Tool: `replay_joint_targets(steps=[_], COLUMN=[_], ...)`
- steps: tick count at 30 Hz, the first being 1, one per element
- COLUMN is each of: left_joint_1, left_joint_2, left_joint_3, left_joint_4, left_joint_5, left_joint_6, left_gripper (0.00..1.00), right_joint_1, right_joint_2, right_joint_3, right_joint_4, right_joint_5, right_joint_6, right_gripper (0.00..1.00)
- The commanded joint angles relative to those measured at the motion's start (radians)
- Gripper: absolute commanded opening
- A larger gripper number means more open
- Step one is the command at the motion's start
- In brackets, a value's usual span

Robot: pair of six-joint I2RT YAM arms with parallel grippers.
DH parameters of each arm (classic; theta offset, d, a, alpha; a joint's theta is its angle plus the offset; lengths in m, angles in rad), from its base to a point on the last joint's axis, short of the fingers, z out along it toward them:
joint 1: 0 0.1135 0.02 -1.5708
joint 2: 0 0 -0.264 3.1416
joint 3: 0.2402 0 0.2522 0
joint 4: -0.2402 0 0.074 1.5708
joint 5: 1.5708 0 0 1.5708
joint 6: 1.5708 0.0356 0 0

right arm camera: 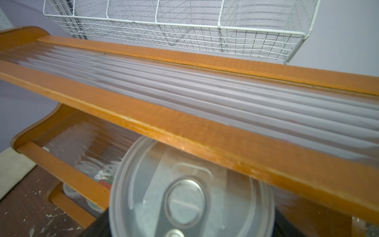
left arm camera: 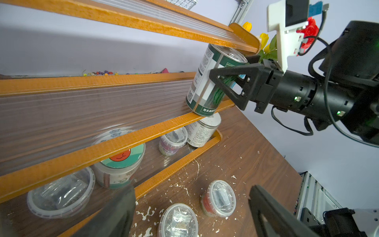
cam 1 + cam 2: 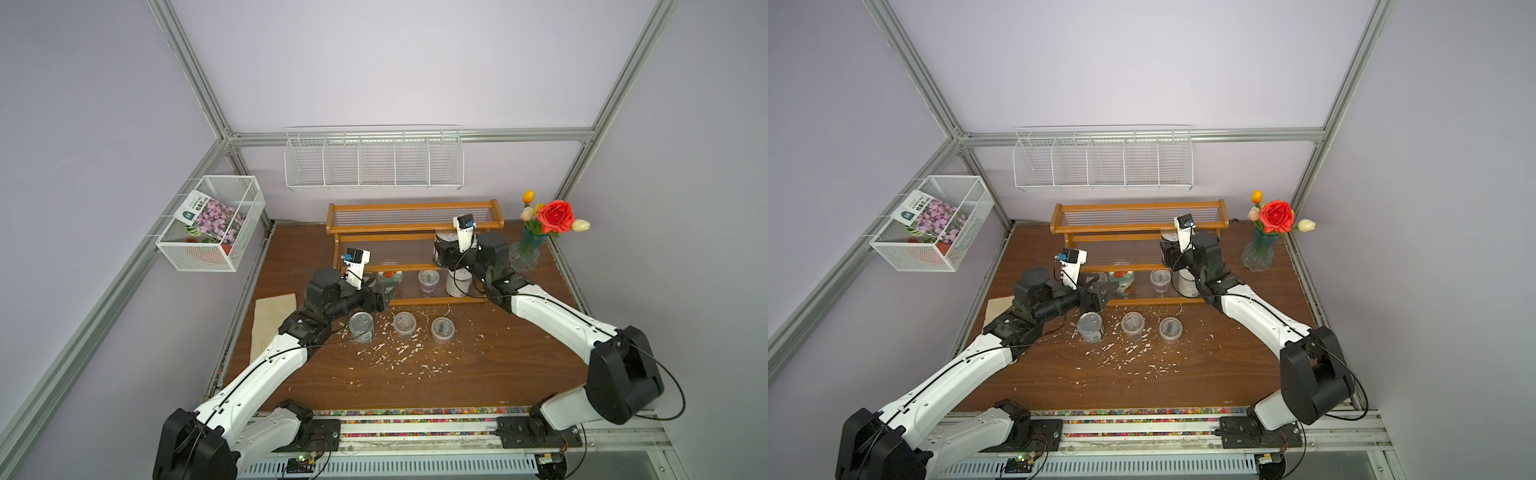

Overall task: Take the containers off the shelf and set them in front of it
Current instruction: 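Pick up a container from the shelf, then place the container at the center of the board.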

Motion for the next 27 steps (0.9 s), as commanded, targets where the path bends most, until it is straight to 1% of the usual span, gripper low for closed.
replay_joint_targets(steps=[1,8,12,14,17,20,22,24,27], left_joint_1=[0.005,0.005,0.0,-0.021,-0.072,-0.111,-0.131,-0.149,-0.158], left_joint_2=[0.014,0.035,0.064,0.075,0.094,0.114,0.131,0.144,0.162], left_joint_3=[-0.007,-0.007,0.0,0.006,0.023,0.032,0.026,0.022,0.009], left_joint_4=[0.041,0.101,0.139,0.151,0.143,0.145,0.166,0.178,0.218], left_joint_5=[0.026,0.073,0.111,0.104,0.077,0.066,0.062,0.056,0.055], left_joint_6=[-0.013,-0.006,-0.007,-0.006,0.014,0.02,0.014,0.01,-0.008], left_gripper=[0.9,0.89,0.89,0.89,0.9,0.9,0.9,0.9,0.9], right_joint_1=[0.004,0.01,0.027,0.041,0.08,0.125,0.162,0.194,0.214], right_joint_2=[-0.077,-0.23,-0.354,-0.409,-0.502,-0.611,-0.7,-0.781,-0.882], right_joint_3=[-0.035,-0.134,-0.174,-0.186,-0.223,-0.28,-0.341,-0.419,-0.524], right_joint_4=[0.003,-0.106,-0.239,-0.317,-0.43,-0.518,-0.558,-0.561,-0.533], right_joint_5=[-0.025,-0.065,-0.071,-0.068,-0.023,0.075,0.186,0.29,0.426], right_joint_6=[-0.017,-0.014,-0.026,-0.03,-0.022,0.019,0.084,0.141,0.177], right_gripper=[0.63,0.62,0.62,0.62,0.62,0.62,0.62,0.62,0.61])
